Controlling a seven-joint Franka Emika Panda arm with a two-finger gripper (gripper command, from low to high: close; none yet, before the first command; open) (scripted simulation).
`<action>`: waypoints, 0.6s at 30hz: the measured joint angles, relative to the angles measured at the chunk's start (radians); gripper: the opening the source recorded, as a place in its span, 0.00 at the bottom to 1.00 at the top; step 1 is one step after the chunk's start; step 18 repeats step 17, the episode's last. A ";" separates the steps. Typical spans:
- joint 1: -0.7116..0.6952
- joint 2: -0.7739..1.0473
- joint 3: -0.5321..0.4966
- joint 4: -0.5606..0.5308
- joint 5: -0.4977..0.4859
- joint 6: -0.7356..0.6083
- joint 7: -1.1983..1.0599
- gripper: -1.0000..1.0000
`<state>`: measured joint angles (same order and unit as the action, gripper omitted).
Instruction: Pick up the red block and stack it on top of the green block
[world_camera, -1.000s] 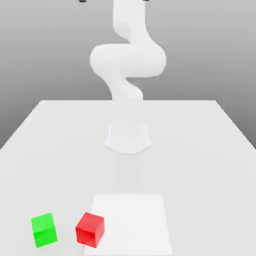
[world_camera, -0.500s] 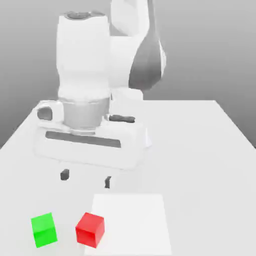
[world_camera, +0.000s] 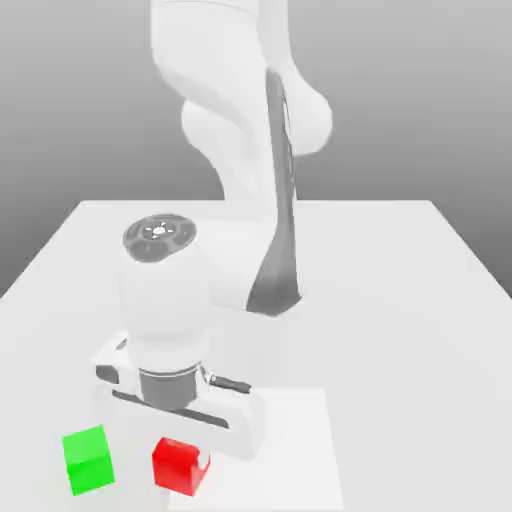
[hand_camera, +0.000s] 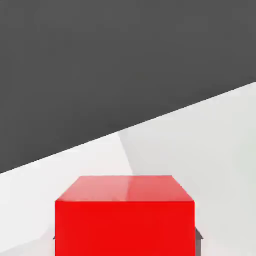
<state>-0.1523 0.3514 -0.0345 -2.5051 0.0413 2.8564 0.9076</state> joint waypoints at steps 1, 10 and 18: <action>0.001 -0.023 -0.002 -0.004 -0.003 -0.019 0.002 0.00; -0.088 -0.180 -0.131 0.047 0.019 -0.230 0.109 0.00; -0.117 -0.061 -0.117 0.062 0.069 -0.128 0.086 1.00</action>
